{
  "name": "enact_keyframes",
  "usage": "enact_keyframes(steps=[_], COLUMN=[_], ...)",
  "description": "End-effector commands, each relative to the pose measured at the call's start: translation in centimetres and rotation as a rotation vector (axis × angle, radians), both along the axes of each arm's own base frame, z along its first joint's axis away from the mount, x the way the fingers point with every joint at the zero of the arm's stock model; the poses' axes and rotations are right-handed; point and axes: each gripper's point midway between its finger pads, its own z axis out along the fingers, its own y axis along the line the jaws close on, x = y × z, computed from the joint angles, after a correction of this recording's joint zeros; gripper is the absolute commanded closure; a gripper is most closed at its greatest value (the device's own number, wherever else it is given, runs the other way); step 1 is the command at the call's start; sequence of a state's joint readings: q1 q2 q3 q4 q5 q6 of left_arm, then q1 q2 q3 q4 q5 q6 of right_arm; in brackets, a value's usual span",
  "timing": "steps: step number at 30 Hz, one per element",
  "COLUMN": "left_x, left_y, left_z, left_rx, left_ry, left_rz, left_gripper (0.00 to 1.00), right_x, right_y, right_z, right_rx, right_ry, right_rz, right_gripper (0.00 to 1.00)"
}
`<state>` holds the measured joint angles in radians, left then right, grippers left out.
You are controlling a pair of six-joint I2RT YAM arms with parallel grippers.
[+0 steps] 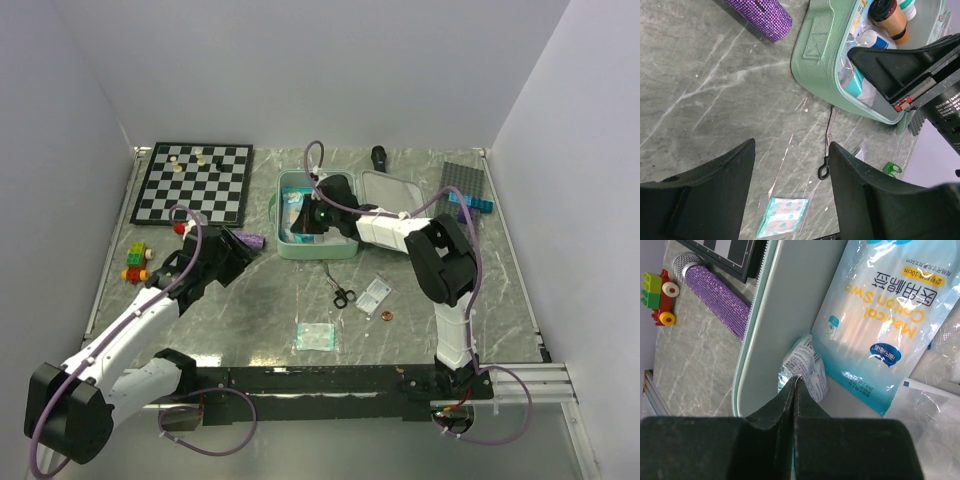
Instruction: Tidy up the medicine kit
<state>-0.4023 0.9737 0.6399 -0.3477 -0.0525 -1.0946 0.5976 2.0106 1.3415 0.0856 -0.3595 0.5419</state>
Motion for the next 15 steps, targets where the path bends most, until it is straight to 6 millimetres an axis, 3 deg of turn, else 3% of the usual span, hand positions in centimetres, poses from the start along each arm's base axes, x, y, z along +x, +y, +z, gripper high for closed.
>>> enact_keyframes(steps=[1, 14, 15], left_x=[0.5, 0.7, 0.6], left_y=[-0.4, -0.6, -0.6], left_z=[0.6, 0.0, -0.1], left_rx=[-0.031, -0.035, -0.034], left_ry=[-0.023, -0.012, -0.007], left_rz=[0.003, -0.002, -0.002], left_gripper=[0.35, 0.35, 0.36], right_x=[0.4, -0.4, -0.5], right_y=[-0.6, -5.0, -5.1], right_z=[-0.9, -1.9, -1.7], right_rx=[-0.022, -0.185, -0.185], right_ry=[-0.012, -0.044, -0.051], right_rz=[-0.019, -0.111, -0.107], right_gripper=[1.0, 1.0, 0.96])
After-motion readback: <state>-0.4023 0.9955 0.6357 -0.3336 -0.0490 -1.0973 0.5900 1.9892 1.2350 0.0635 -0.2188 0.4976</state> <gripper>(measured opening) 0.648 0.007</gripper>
